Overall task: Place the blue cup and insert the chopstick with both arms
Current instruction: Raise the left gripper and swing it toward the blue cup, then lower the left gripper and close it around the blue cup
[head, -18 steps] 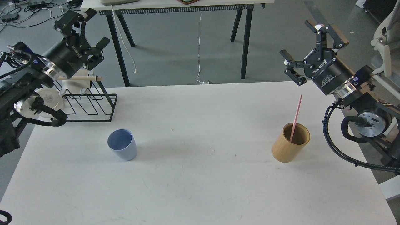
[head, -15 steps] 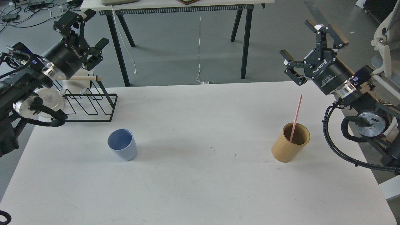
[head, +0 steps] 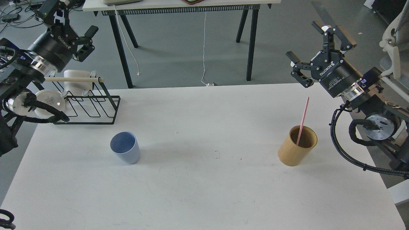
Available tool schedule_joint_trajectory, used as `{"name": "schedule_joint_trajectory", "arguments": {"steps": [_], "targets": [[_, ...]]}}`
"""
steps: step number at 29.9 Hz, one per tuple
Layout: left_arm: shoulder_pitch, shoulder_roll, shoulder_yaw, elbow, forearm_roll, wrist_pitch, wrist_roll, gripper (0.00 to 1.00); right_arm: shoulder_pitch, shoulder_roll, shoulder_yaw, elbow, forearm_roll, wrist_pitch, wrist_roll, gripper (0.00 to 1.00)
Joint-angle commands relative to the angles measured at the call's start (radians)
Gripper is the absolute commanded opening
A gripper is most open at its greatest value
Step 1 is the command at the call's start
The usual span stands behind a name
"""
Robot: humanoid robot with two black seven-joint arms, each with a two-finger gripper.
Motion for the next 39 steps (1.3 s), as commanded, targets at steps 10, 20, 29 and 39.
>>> {"name": "schedule_joint_trajectory", "arguments": {"steps": [10,20,29,39], "targets": [[-0.092,0.296,0.001,-0.296,0.246,0.0,0.0,1.0,0.002,-0.007,0.004,-0.047,-0.002,0.0,0.0,0.99],[-0.14,0.493,0.303,-0.631,0.873,0.0,0.0,1.0,-0.012,-0.021,0.004,-0.057,-0.002,0.0,0.0,0.99],[-0.12,0.484,0.419,-0.68,1.137,0.0,0.0,1.0,-0.023,-0.034,0.006,-0.065,-0.002,0.0,0.0,0.99],[-0.045,0.383,0.43,-0.576,1.208,0.0,0.0,1.0,-0.024,-0.056,0.006,-0.067,-0.002,0.0,0.0,0.99]]}}
